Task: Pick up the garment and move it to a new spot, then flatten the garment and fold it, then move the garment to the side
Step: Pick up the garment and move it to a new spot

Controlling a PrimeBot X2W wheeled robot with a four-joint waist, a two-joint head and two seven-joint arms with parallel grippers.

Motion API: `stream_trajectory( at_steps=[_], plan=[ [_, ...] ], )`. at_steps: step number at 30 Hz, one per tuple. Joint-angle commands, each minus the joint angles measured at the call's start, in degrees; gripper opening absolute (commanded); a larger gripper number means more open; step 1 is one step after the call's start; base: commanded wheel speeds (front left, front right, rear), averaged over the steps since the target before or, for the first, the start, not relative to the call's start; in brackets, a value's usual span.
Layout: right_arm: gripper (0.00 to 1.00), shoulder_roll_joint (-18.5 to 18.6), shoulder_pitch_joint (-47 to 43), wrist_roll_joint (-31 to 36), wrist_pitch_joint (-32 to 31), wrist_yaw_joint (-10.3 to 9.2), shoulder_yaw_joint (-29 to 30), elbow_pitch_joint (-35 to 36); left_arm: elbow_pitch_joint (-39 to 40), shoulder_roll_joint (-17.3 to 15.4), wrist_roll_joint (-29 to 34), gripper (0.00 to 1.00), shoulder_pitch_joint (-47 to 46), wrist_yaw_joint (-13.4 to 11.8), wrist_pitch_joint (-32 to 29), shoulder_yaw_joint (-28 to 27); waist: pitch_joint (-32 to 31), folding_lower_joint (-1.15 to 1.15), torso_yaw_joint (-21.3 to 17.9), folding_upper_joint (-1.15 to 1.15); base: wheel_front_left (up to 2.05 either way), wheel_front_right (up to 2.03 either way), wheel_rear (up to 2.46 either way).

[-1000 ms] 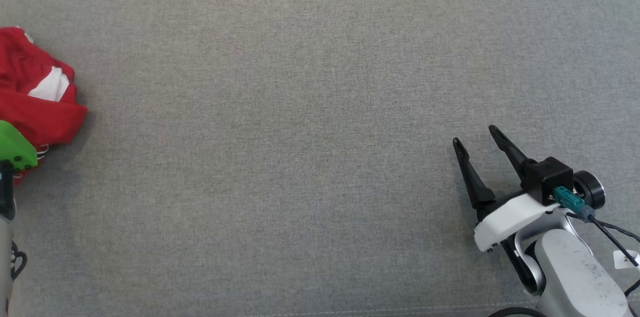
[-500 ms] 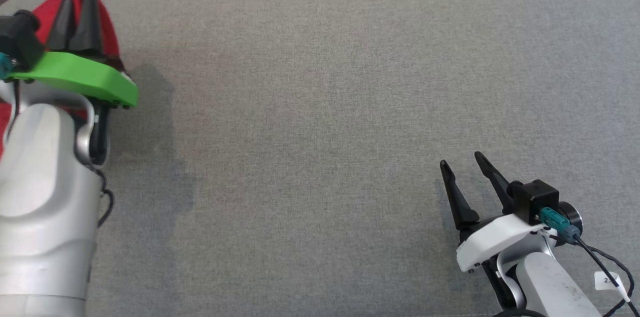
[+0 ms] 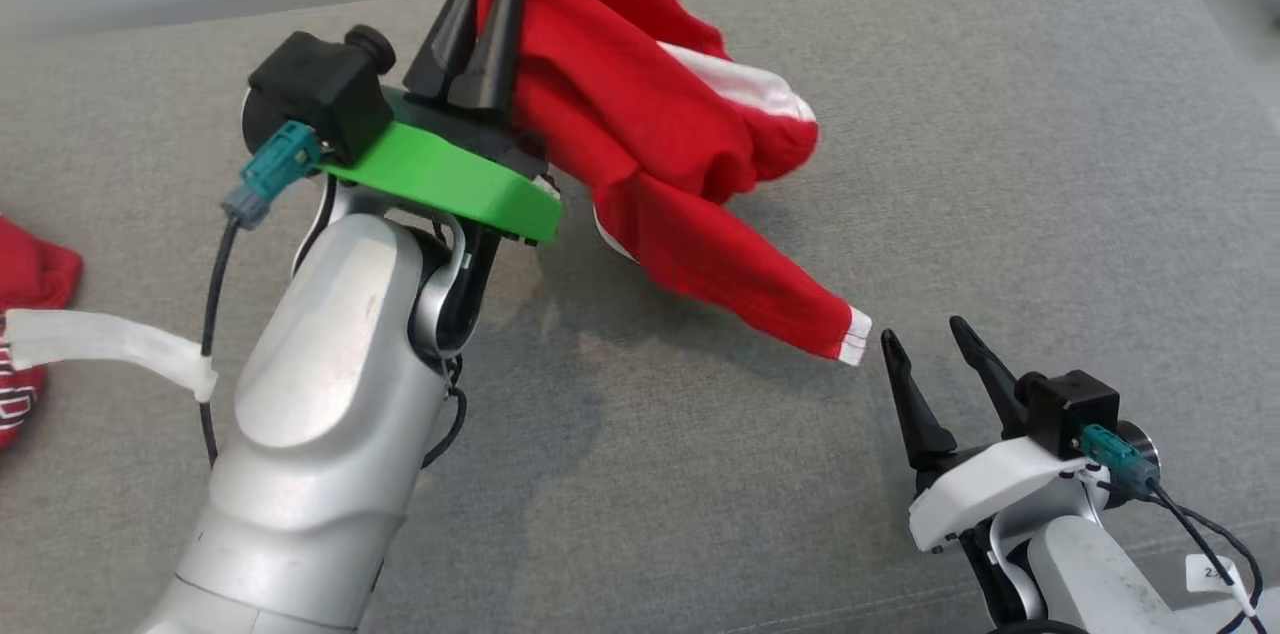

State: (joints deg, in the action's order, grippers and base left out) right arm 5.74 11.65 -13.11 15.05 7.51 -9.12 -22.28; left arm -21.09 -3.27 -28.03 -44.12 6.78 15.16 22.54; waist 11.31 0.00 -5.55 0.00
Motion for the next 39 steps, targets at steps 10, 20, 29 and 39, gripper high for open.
stream_trajectory(
  at_steps=[10, 20, 29, 39],
  plan=[
    [1.0, -0.4, 1.6, -0.7, 0.2, -0.04, 0.5, 0.3, -21.4, -2.5, 6.1, 0.45, 4.6, -7.2, 0.0, -0.6, 4.4, 0.0, -7.6, 0.0, 0.0, 0.0, 0.0],
    [1.0, -0.3, 0.2, -0.2, 0.2, -0.04, 1.1, 0.4, -25.8, -4.2, 9.8, 1.0, 14.2, -11.6, 0.0, -5.2, 0.0, 0.0, -5.4, 0.0, 0.0, 0.0, 0.0],
    [1.0, -0.5, -1.4, -0.3, 0.2, -0.04, 0.4, 0.1, -20.9, -3.7, 11.7, 1.0, 24.2, -12.3, 0.0, -10.6, -5.3, 0.0, -2.6, 0.0, 0.0, 0.0, 0.0],
    [1.0, -0.6, -4.4, 0.1, 0.2, -0.04, 0.8, 0.0, -6.9, -1.4, 16.3, 1.0, 37.2, -11.3, 0.0, -17.3, -9.4, 0.0, -0.8, 0.0, 0.0, 0.0, 0.0]
  ],
)
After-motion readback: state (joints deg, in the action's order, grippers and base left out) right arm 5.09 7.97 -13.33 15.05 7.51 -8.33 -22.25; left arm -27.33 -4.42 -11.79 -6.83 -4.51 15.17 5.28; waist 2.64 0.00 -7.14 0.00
